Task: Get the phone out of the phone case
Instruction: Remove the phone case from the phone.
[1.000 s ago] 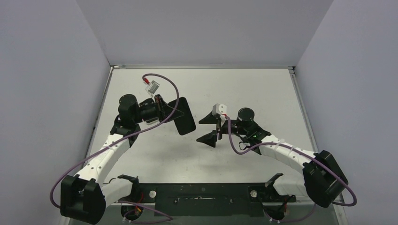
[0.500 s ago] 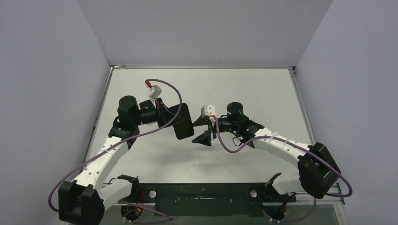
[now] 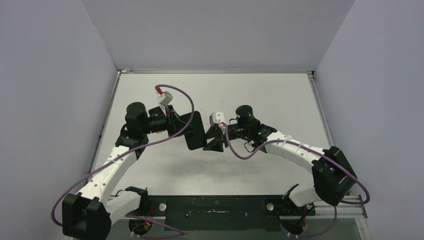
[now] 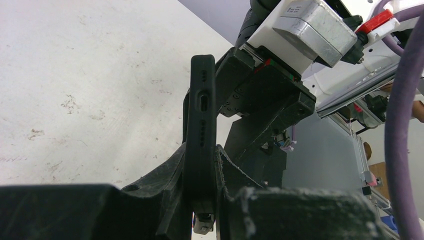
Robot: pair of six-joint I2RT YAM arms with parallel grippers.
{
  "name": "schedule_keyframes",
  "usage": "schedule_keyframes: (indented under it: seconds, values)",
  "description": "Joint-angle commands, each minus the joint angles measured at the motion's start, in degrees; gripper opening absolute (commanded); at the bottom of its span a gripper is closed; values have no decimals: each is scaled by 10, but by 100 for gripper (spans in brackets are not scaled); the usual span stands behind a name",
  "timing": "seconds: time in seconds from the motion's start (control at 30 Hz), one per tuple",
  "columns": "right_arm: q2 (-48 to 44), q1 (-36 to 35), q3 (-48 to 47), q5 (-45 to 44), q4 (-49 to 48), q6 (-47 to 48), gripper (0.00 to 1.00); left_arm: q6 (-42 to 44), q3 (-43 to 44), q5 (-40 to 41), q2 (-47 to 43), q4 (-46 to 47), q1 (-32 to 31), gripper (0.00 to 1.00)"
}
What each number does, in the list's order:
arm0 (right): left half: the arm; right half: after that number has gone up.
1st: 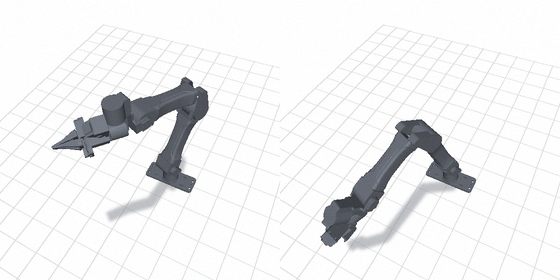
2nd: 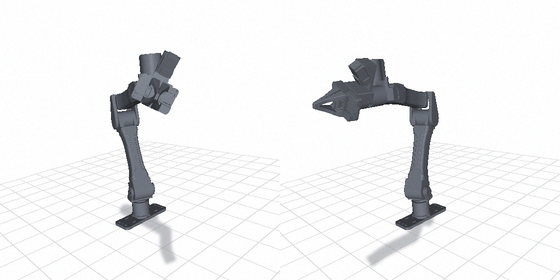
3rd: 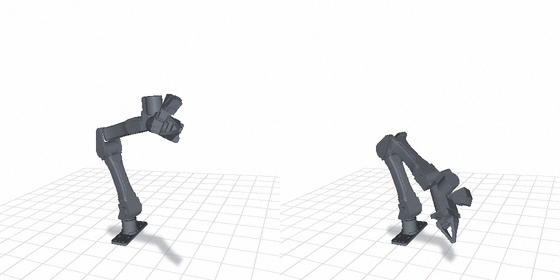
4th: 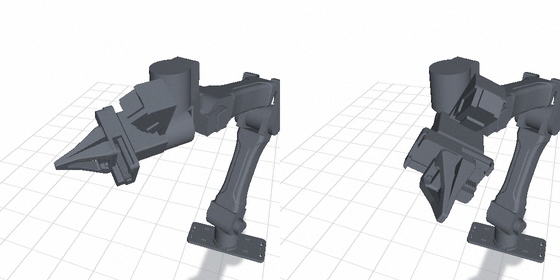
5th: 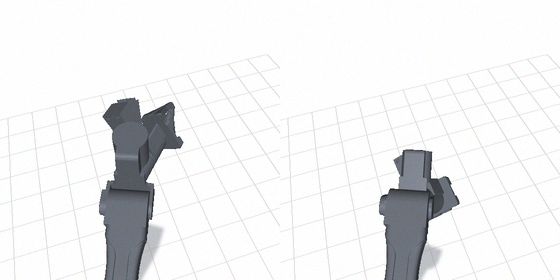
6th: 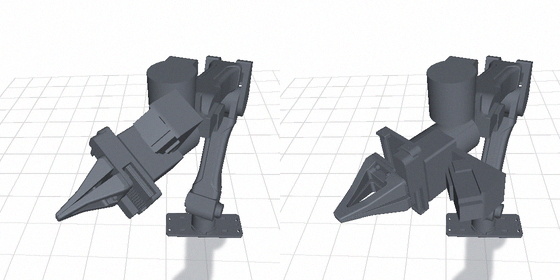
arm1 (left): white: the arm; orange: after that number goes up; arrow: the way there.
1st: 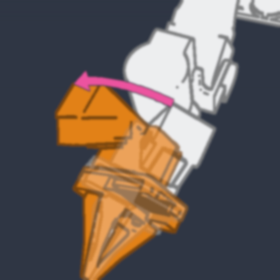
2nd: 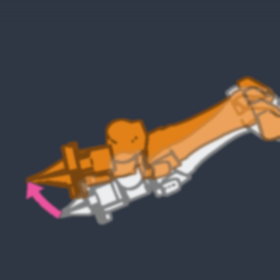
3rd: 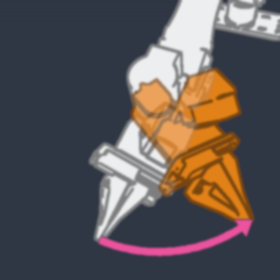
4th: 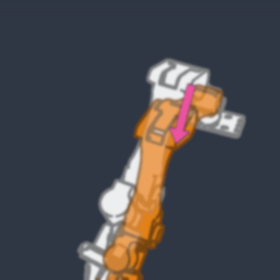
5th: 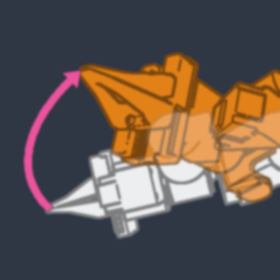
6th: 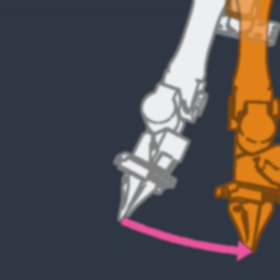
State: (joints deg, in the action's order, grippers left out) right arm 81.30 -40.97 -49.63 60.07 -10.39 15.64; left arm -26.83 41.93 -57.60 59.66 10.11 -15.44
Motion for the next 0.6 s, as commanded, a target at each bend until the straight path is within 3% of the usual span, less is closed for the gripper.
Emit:
schedule_keyframes:
  seconds: [0.0,0.17,0.4,0.57]
  values:
    - [7,-4,-29,34,-5,22,42,-4,13,-20,-19,45,-2,0]
    - [17,-4,-39,51,8,36,30,1,14,-25,-23,35,-2,0]
    - [20,-7,-61,62,86,142,2,-19,16,-24,-22,29,-2,0]
    - [19,-10,-76,56,147,214,0,-39,9,-31,-18,30,-2,0]
